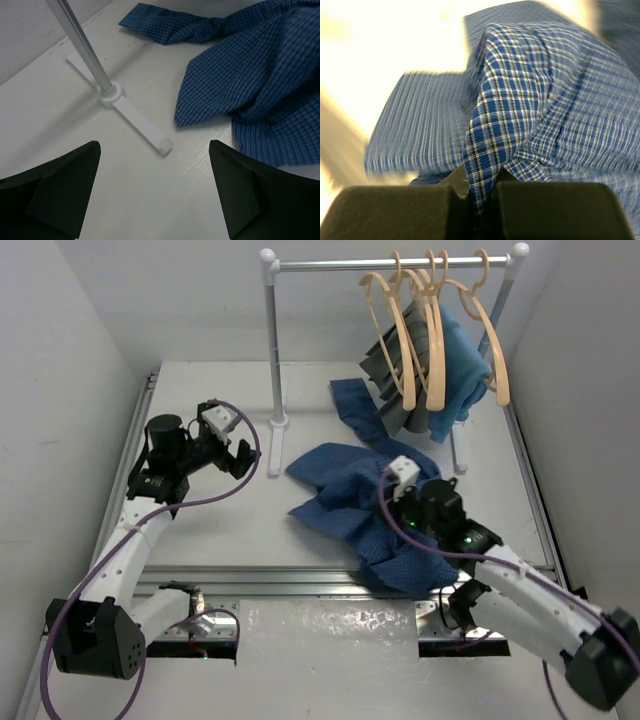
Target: Place the shirt on the hanger
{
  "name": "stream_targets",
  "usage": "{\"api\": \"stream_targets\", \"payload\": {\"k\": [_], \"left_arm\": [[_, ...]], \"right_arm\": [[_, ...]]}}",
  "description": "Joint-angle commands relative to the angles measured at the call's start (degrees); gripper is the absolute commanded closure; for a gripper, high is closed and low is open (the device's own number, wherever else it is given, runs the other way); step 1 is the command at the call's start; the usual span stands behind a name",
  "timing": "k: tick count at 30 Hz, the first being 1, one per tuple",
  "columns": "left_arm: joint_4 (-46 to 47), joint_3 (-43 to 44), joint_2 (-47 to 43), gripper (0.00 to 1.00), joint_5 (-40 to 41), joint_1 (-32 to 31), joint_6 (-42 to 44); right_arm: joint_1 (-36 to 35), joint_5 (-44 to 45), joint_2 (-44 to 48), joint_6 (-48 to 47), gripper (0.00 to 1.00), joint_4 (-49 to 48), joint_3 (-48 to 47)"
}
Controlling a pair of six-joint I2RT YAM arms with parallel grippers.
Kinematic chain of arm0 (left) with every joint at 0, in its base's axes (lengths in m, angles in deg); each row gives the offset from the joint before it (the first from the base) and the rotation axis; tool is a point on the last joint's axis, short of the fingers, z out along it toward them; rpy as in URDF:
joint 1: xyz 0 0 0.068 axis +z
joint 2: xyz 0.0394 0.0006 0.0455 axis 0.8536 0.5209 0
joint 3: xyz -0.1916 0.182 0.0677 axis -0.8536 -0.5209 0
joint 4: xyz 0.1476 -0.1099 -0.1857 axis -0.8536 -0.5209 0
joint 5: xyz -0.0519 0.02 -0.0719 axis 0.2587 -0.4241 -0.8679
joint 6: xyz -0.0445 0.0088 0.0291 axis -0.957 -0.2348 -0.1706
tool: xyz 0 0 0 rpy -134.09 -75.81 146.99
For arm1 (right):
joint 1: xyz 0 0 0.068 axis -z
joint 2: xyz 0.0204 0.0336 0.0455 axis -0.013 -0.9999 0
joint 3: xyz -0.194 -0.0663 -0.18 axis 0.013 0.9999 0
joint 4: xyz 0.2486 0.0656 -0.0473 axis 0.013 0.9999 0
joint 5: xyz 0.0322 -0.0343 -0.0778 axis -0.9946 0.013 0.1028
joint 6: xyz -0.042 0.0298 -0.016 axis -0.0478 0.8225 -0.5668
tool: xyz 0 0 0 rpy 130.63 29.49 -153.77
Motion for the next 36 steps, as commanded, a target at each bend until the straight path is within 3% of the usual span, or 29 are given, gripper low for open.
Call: {"api": "stream_targets", "payload": {"k": [1,7,11,14,15,17,18,19,21,23,25,29,33,34,36], "left_arm": [[-5.76,3.10,-0.64,0.11,0.10,0.10,2.33],[-6.64,4.85,0.15,0.10,8.70,0.10,0.92],[-5.76,5.64,1.38,0.10,15.65,0.72,-0.83],[-3.66,6.70,1.03,0.09,19.35,2.82,-2.85],[-2.69,7.31,0.68,0.08,20.40,3.00,-3.73],[-1.99,7.84,0.42,0.08,21.55,4.94,-4.44],[-1.98,8.36,0.33,0.07,21.90,5.03,-4.61],[-1.98,8.63,0.33,0.07,22.34,5.37,-4.88],[-2.42,8.72,0.41,0.06,22.96,5.55,-4.88],[-2.42,8.46,0.50,0.06,22.96,5.64,-4.71],[-2.33,7.58,0.85,0.06,22.61,5.99,-4.00],[-2.07,6.18,1.73,0.06,21.47,5.99,-3.74],[-3.38,6.00,1.91,0.06,20.94,6.17,-3.21],[-3.74,5.82,1.82,0.06,21.03,6.17,-2.95],[-5.05,5.65,1.56,0.06,20.68,6.17,-1.99]], "right_arm": [[-11.41,-2.55,-6.96,-9.87,0.97,-4.08,-5.50],[-24.71,-2.73,-25.74,-16.22,0.94,-8.13,-18.32],[-25.26,-1.60,-37.99,-14.91,1.00,-7.26,-31.59],[-25.17,4.02,-49.14,-15.69,1.00,-4.46,-45.73],[-25.00,7.17,-52.31,-14.91,1.00,-0.27,-55.16],[-24.38,10.77,-62.90,-12.46,0.91,7.12,-66.54],[-23.86,11.15,-66.36,-8.79,0.65,10.98,-77.38],[-22.55,11.16,-69.18,-7.27,0.48,16.94,-81.84],[-20.87,10.19,-73.51,-4.46,0.24,20.85,-87.23],[-20.16,9.23,-72.39,-3.92,0.16,19.82,-84.72],[-19.98,8.26,-66.95,-6.11,0.03,13.95,-75.59],[-20.07,1.78,-56.59,-10.41,0.01,7.78,-62.50],[-20.77,-8.31,-47.98,-17.35,0.11,4.10,-50.45],[-21.04,-10.97,-46.46,-18.84,0.24,2.95,-44.42],[-22.18,-17.89,-43.56,-21.49,0.36,-0.12,-39.28]]}}
